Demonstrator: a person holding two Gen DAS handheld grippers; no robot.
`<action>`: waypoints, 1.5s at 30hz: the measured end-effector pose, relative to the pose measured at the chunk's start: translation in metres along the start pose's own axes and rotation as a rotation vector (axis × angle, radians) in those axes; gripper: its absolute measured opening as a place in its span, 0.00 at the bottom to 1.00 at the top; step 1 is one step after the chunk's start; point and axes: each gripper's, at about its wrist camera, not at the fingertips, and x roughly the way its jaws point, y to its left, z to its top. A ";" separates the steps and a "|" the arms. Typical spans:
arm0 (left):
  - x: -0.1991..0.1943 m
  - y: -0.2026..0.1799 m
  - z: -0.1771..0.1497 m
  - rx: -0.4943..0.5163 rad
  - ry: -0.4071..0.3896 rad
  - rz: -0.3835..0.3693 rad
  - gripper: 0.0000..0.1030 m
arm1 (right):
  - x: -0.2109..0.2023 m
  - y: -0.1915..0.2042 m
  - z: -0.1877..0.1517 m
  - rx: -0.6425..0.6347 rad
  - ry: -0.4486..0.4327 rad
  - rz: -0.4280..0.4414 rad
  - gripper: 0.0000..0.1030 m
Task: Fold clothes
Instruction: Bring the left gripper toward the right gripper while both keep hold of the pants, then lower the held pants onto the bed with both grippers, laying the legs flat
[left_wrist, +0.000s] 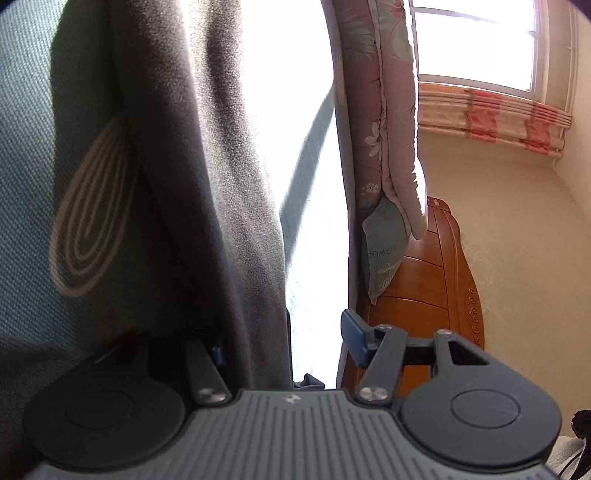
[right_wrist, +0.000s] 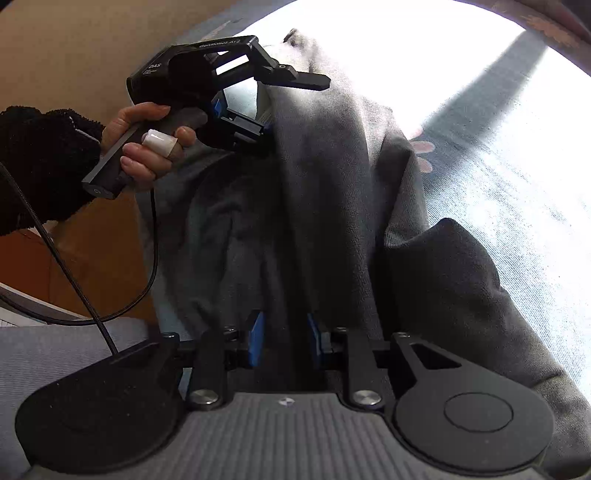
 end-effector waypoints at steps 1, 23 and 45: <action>0.001 0.000 0.000 0.015 0.016 0.008 0.57 | 0.001 0.000 0.000 0.001 0.001 0.002 0.29; 0.023 0.004 0.027 0.043 0.021 0.174 0.08 | 0.014 0.002 -0.005 0.017 0.028 -0.013 0.32; -0.067 -0.111 -0.060 0.208 -0.109 0.424 0.02 | -0.037 -0.007 -0.060 0.062 0.031 -0.044 0.32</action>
